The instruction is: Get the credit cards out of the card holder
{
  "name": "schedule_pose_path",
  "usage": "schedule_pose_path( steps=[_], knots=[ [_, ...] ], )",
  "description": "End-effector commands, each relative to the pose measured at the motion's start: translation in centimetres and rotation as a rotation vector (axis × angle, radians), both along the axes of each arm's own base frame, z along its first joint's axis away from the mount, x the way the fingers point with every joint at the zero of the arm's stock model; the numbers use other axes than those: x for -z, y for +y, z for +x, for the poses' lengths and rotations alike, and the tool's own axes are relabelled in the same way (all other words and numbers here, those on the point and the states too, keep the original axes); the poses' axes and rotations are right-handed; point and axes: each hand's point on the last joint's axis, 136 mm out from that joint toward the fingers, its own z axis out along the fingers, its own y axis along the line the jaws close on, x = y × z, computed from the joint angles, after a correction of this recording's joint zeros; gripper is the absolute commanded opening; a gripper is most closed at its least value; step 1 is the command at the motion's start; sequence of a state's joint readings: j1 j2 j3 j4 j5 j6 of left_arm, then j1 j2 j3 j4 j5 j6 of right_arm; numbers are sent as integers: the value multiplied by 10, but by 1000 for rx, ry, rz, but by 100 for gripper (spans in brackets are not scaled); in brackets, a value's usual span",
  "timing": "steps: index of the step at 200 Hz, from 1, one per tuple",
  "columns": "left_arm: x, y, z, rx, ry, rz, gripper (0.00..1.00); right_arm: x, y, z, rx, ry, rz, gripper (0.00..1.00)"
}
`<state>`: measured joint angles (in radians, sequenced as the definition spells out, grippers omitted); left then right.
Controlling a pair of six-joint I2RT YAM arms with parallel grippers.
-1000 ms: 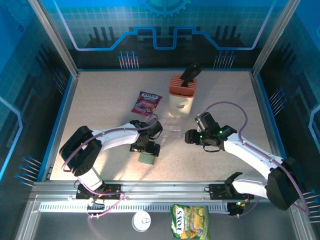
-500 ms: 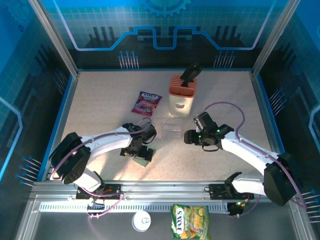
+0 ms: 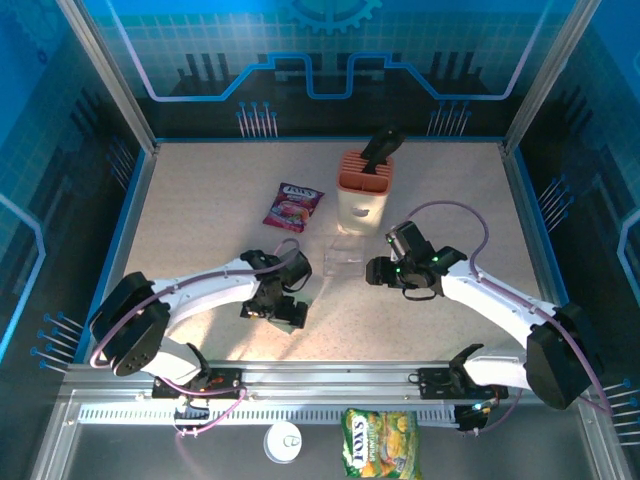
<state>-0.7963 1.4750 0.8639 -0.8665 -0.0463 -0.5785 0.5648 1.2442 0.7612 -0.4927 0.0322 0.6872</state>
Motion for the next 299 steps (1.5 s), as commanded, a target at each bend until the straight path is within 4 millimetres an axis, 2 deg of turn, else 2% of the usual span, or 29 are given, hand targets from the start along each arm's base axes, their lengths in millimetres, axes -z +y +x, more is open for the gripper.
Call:
schedule_pose_path(
  steps=[1,38,75,145,175,220,248,299],
  knots=[
    [13,6,-14,-19,70,33,99,-4,6,1,-15,-5,13,61],
    [19,26,-16,-57,73,141,99,-4,7,1,-19,-3,12,62],
    [17,44,-9,-120,37,198,99,-8,7,2,-22,-11,16,62],
    [5,71,24,-260,-53,174,99,-13,1,-3,-15,-25,4,63],
    [7,78,42,-299,-77,138,99,-15,-1,-4,-11,-29,6,63],
    [17,74,73,-335,-81,55,99,-22,-3,-4,-7,-44,0,63],
    [14,72,97,-349,-108,34,99,-25,-6,-5,0,-51,-2,64],
    [8,52,131,-342,-122,-33,99,-30,-10,-9,3,-58,-8,64]
  ],
)
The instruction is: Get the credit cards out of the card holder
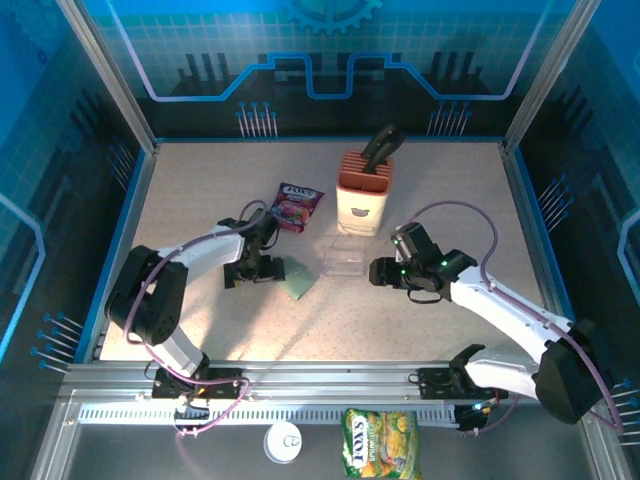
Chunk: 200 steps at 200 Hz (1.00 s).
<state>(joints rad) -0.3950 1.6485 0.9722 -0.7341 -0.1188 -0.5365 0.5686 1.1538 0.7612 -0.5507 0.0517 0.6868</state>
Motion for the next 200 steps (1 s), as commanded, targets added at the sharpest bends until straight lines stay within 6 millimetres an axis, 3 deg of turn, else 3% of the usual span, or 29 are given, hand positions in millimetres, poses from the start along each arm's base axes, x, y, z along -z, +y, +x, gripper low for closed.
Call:
schedule_pose_path(
  steps=[1,34,69,92,138,172,200],
  knots=[
    [-6,-14,21,23,-35,-51,99,-12,-3,-1,-2,-23,-11,64],
    [-18,-22,37,16,-75,-74,99,-14,-3,-1,-1,-24,-12,64],
    [-37,-41,53,-34,-143,-136,99,-13,-2,-1,-6,-23,-11,64],
    [-39,-57,57,-89,-156,-185,99,-13,-2,-1,-5,-23,-7,64],
    [-22,-80,50,-249,-118,-200,99,-10,-3,-2,-7,-22,-13,64],
    [-5,-73,37,-322,-75,-45,99,-8,-6,-4,-6,-22,-18,64],
    [4,-80,31,-321,-49,-16,99,-5,-9,-7,-1,-20,-20,65]
  ],
)
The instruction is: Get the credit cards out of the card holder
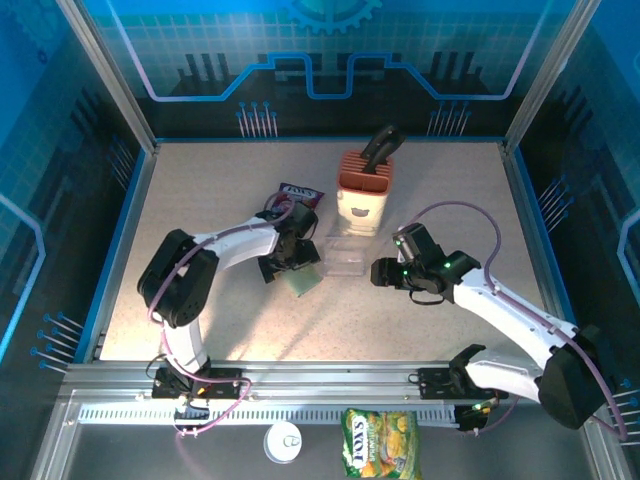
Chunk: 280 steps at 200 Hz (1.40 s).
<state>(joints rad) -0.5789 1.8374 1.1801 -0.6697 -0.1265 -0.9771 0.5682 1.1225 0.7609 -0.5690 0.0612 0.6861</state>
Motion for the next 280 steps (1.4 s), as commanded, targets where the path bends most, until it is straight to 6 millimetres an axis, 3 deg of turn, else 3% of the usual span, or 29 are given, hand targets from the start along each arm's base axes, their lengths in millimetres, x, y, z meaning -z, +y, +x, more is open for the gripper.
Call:
schedule_pose_path(
  steps=[1,49,109,156,186,241,280],
  knots=[
    [3,4,-6,-67,31,64,99,1,-6,-5,-5,-5,-19,65],
    [10,7,-17,-52,59,84,99,4,-11,-8,5,1,-18,65],
    [3,17,-36,44,60,77,99,5,-7,-5,3,8,-7,65],
    [0,17,-45,86,55,48,80,5,-5,-4,0,11,-4,65],
    [-5,15,-55,127,50,50,79,3,-5,-4,4,10,-1,65],
    [-13,-7,-98,229,55,46,79,3,-6,-6,11,15,3,65],
    [-20,-43,-116,267,27,0,80,7,-7,-9,13,23,2,65]
  ],
)
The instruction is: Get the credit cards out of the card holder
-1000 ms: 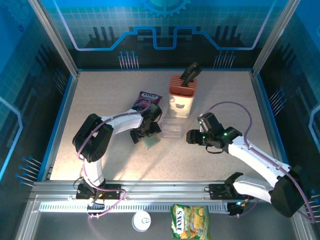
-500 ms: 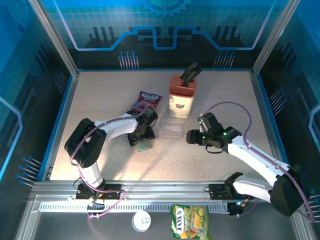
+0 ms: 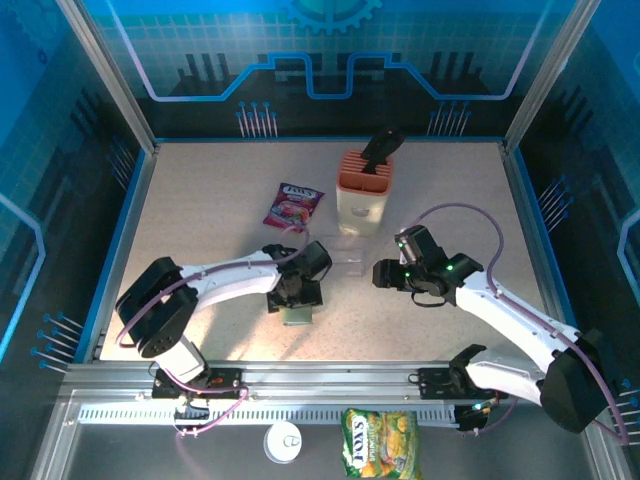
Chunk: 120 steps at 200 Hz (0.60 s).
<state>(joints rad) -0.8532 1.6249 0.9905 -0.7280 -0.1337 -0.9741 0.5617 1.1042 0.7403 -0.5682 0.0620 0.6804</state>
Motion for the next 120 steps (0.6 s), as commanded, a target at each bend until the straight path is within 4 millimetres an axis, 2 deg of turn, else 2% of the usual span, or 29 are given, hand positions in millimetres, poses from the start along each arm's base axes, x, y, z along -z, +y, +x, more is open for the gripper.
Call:
schedule_pose_path(
  steps=[1,31,53,95,120],
  knots=[
    [-7,-17,-13,-9,7,-30,80,4,-3,-7,12,25,5,65],
    [-9,-56,-15,43,-9,-65,81,8,-4,-11,16,33,6,65],
    [-5,-75,-17,78,4,-62,81,7,-4,-12,17,27,10,65],
    [5,-82,-23,70,41,-67,85,7,-6,-14,12,29,0,65],
    [3,-86,-24,57,41,-100,90,8,-6,-16,12,33,9,65]
  ],
)
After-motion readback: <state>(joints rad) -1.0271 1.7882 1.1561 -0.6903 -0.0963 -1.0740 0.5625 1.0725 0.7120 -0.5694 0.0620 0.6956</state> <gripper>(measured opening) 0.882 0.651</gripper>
